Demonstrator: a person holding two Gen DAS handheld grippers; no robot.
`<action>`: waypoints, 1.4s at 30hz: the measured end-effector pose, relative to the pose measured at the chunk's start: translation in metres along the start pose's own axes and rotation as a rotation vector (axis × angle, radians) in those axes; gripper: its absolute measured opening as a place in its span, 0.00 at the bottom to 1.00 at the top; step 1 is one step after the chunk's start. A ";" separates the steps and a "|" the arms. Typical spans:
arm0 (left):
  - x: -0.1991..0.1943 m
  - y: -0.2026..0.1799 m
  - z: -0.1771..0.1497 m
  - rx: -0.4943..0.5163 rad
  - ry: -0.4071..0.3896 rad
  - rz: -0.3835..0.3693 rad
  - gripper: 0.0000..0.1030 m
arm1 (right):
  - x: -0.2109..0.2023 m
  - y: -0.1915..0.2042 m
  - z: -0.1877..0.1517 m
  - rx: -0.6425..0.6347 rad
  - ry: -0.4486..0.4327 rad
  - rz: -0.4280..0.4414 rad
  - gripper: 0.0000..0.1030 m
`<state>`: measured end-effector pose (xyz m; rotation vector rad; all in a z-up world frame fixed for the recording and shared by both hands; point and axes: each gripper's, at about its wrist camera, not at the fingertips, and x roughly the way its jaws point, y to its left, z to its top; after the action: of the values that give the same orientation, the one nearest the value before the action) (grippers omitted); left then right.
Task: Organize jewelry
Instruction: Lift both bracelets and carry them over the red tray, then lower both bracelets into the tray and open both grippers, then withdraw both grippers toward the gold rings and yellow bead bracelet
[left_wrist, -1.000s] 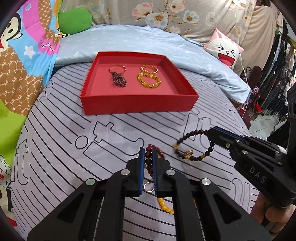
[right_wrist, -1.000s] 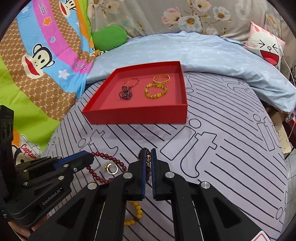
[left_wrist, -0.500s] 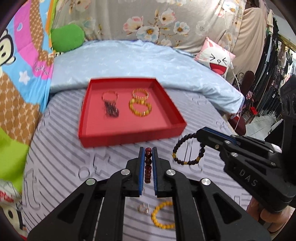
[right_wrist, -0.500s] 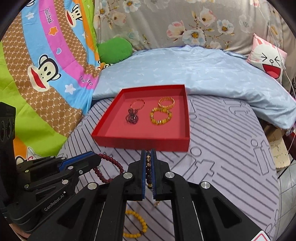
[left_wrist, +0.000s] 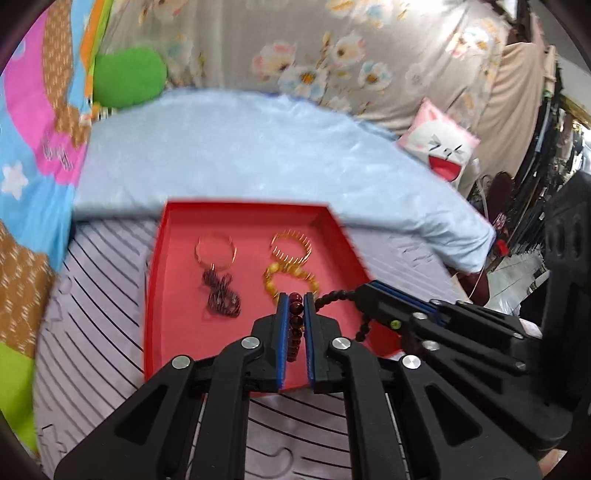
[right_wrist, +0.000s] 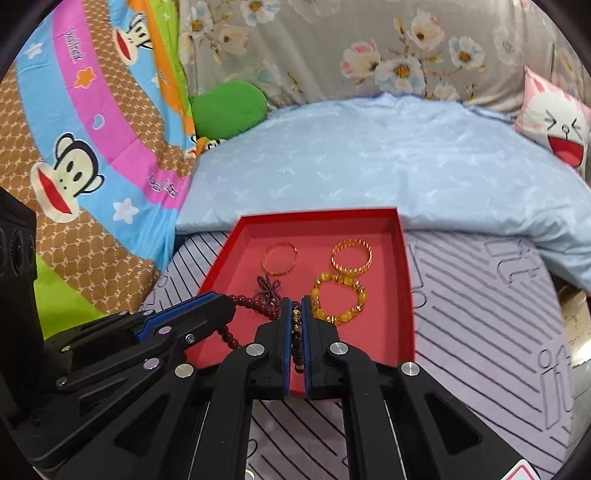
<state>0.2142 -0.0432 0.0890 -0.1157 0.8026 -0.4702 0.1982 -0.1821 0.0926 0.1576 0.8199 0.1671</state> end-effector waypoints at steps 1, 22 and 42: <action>0.011 0.006 -0.004 -0.010 0.023 0.017 0.07 | 0.009 -0.003 -0.003 0.005 0.018 -0.004 0.05; 0.054 0.039 -0.038 0.017 0.106 0.213 0.09 | 0.050 -0.022 -0.034 -0.020 0.093 -0.117 0.10; -0.003 0.013 -0.055 0.037 0.040 0.255 0.38 | -0.018 -0.015 -0.057 -0.002 0.031 -0.093 0.30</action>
<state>0.1782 -0.0262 0.0494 0.0305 0.8344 -0.2467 0.1453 -0.1961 0.0640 0.1153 0.8565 0.0831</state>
